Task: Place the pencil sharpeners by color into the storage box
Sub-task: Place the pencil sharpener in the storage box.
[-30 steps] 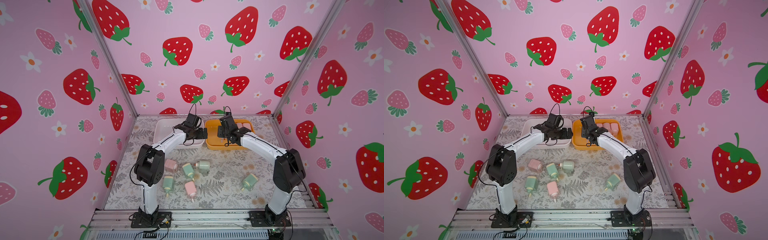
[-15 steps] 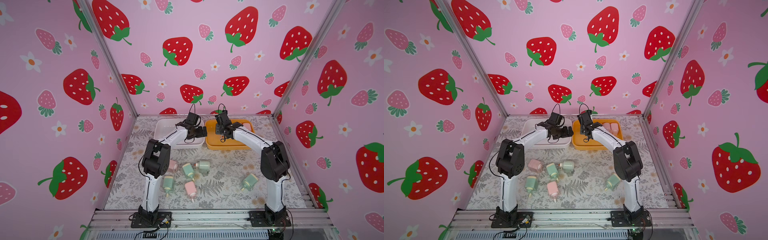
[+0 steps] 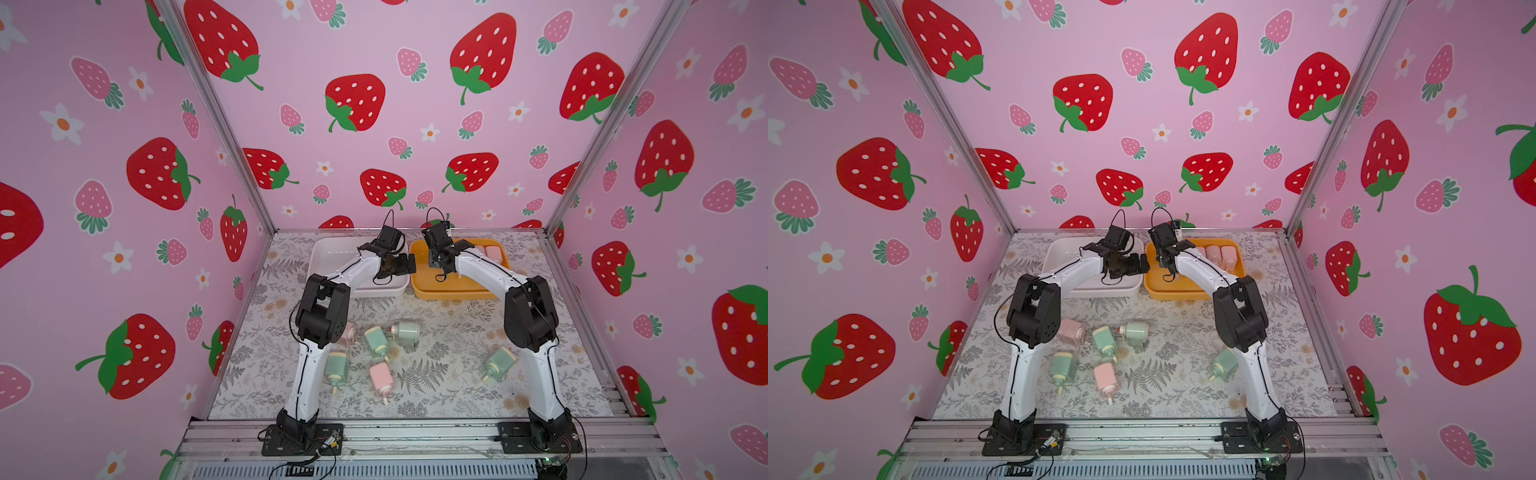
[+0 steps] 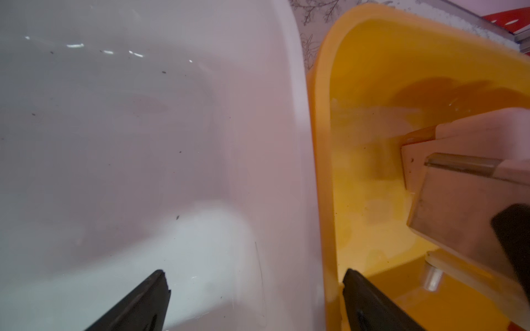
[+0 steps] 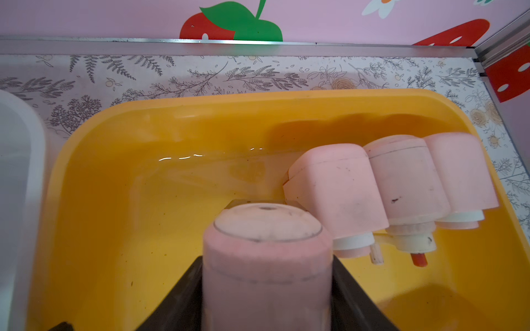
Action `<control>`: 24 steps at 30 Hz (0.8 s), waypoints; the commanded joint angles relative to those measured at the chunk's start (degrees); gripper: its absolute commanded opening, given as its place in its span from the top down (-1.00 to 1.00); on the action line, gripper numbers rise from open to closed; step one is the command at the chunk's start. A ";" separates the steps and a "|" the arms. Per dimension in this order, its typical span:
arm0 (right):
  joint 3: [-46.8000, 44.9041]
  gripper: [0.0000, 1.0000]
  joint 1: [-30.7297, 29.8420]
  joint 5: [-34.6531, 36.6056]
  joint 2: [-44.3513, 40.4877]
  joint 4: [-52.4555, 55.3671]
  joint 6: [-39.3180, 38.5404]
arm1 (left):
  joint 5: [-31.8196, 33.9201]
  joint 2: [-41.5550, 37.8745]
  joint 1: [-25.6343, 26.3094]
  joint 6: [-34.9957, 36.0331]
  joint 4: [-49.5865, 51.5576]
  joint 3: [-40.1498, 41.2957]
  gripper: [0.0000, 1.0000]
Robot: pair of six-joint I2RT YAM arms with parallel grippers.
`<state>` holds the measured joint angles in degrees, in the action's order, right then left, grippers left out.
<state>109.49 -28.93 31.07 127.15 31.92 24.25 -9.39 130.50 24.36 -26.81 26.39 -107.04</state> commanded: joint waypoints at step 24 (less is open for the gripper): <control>16.58 0.36 0.62 4.17 11.87 8.24 -3.57 | 2.82 2.30 -0.97 0.97 2.95 -3.74 -0.99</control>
<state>123.85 -28.84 32.99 138.12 39.53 21.96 -8.10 131.68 23.75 -26.61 28.05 -109.54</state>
